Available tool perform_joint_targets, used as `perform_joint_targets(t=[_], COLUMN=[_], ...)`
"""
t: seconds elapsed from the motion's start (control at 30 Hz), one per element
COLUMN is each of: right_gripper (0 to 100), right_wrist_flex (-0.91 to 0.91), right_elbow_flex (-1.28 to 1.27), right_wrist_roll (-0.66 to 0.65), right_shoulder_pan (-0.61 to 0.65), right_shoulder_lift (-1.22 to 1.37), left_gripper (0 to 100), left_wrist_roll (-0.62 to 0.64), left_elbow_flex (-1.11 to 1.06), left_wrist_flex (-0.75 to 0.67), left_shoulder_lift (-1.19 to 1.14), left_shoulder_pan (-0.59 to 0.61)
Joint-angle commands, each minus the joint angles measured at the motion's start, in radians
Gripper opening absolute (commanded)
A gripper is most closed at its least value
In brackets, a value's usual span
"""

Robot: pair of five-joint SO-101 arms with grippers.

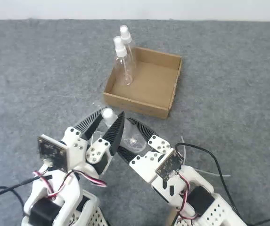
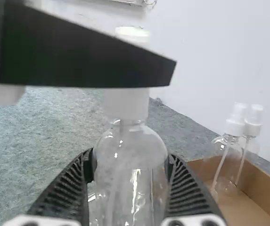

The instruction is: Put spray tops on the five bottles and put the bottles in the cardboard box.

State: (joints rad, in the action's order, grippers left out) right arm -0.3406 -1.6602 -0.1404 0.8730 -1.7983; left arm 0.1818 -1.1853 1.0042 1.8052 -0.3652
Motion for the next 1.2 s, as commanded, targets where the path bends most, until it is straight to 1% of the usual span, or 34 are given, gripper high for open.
perform_joint_targets(t=[0.0,0.2,0.3,0.4,0.47,0.53,0.83,0.97,1.07,1.17], right_gripper=[1.7,1.7,1.7,1.7,1.7,1.7,1.7,1.7,1.7,1.7], right_wrist_flex=[0.008,0.008,0.008,0.008,0.008,0.008,0.008,0.008,0.008,0.008], right_elbow_flex=[-0.021,-0.021,-0.021,-0.021,-0.021,-0.021,-0.021,-0.021,-0.021,-0.021], right_wrist_roll=[-0.018,-0.018,-0.018,-0.018,-0.018,-0.018,-0.018,-0.018,-0.018,-0.018], right_shoulder_pan=[-0.033,-0.033,-0.035,-0.035,-0.035,-0.035,-0.035,-0.035,-0.035,-0.035], right_shoulder_lift=[-0.018,-0.018,-0.018,-0.018,-0.018,-0.018,-0.016,-0.016,-0.016,-0.015], left_gripper=[12,12,12,18,24,28,28,28,28,28], left_wrist_roll=[-0.021,-0.021,-0.023,-0.021,-0.017,-0.015,-0.015,-0.006,0.046,0.055], left_elbow_flex=[0.056,0.056,0.087,0.12,0.124,0.12,0.147,0.2,0.205,0.206], left_wrist_flex=[0.009,0.015,0.058,0.103,0.11,0.11,0.11,0.13,0.127,0.126], left_shoulder_lift=[0.018,0.018,0.018,0.018,0.018,0.018,0.018,0.018,0.018,0.018], left_shoulder_pan=[-0.026,-0.026,-0.025,-0.025,-0.018,-0.018,-0.017,0.048,0.109,0.127])
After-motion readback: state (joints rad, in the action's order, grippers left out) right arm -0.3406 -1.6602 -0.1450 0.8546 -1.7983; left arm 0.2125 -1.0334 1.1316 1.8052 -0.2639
